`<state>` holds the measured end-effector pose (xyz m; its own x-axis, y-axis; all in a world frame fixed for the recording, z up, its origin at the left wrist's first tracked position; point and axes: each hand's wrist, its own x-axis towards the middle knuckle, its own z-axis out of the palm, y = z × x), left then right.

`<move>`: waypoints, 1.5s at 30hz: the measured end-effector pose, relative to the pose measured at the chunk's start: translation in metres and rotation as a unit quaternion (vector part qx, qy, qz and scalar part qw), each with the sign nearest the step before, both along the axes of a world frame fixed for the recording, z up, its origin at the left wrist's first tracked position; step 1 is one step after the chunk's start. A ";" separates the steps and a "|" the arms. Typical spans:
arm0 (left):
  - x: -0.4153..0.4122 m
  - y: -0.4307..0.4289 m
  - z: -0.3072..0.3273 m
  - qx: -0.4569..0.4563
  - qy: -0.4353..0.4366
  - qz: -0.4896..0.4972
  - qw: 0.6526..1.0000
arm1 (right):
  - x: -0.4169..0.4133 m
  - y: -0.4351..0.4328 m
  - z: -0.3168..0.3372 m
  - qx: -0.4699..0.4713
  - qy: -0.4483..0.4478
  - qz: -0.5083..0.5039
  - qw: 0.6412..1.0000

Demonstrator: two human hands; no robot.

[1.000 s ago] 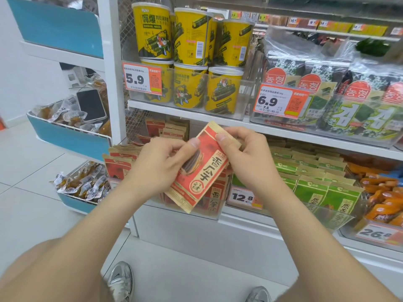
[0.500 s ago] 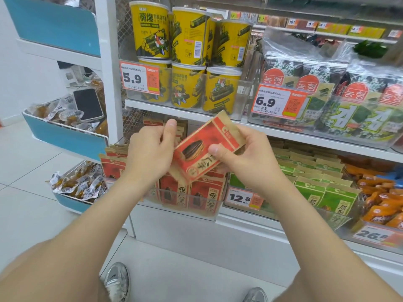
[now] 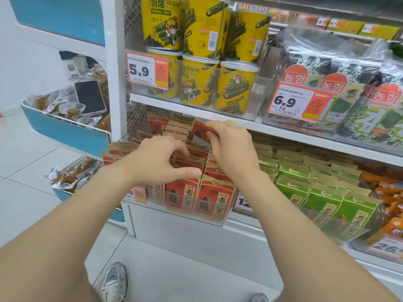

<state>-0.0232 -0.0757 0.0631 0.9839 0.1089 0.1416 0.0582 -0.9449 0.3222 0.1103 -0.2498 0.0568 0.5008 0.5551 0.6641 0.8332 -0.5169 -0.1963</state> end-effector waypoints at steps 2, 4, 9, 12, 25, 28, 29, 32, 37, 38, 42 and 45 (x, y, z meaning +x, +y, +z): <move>0.000 0.005 -0.001 0.000 0.019 -0.011 1.000 | 0.010 0.012 -0.003 -0.057 0.017 -0.049 0.997; 0.001 0.009 -0.004 -0.004 0.025 -0.022 0.999 | 0.019 0.022 -0.006 -0.103 0.056 -0.076 0.990; 0.004 0.017 -0.008 -0.023 0.016 -0.033 0.999 | 0.029 0.039 -0.007 -0.147 0.077 -0.090 0.982; 0.004 0.019 -0.009 -0.029 0.016 -0.038 0.999 | 0.029 0.051 -0.004 -0.125 0.072 -0.080 0.986; 0.001 0.018 -0.010 -0.020 0.002 -0.024 1.000 | 0.028 0.071 -0.004 -0.094 0.249 -0.110 0.958; 0.001 0.017 -0.011 -0.015 0.001 -0.022 1.000 | 0.030 0.072 -0.005 -0.160 0.282 -0.122 0.938; 0.001 0.017 -0.011 -0.016 -0.001 -0.021 1.000 | 0.031 0.073 -0.005 -0.203 0.283 -0.138 0.927; 0.001 0.017 -0.011 -0.019 -0.003 -0.020 1.000 | 0.025 0.077 -0.001 -0.311 0.247 -0.173 0.901; 0.000 0.017 -0.012 -0.019 -0.005 -0.021 1.000 | 0.000 0.075 0.005 -0.299 0.136 -0.152 0.932; 0.000 0.017 -0.012 -0.019 -0.006 -0.020 1.000 | -0.006 0.074 0.005 -0.303 0.111 -0.145 0.935; 0.001 0.017 -0.012 -0.027 -0.008 -0.014 0.999 | -0.015 0.072 0.002 -0.345 0.106 -0.123 0.925; 0.000 0.015 -0.011 -0.030 -0.011 -0.014 0.999 | -0.003 0.070 0.002 -0.331 0.175 -0.121 0.919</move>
<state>-0.0234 -0.0603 0.0521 0.9835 0.0912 0.1563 0.0254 -0.9247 0.3798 0.1073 -0.1798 0.0590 0.7820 0.6232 -0.0039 0.6232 -0.7820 -0.0056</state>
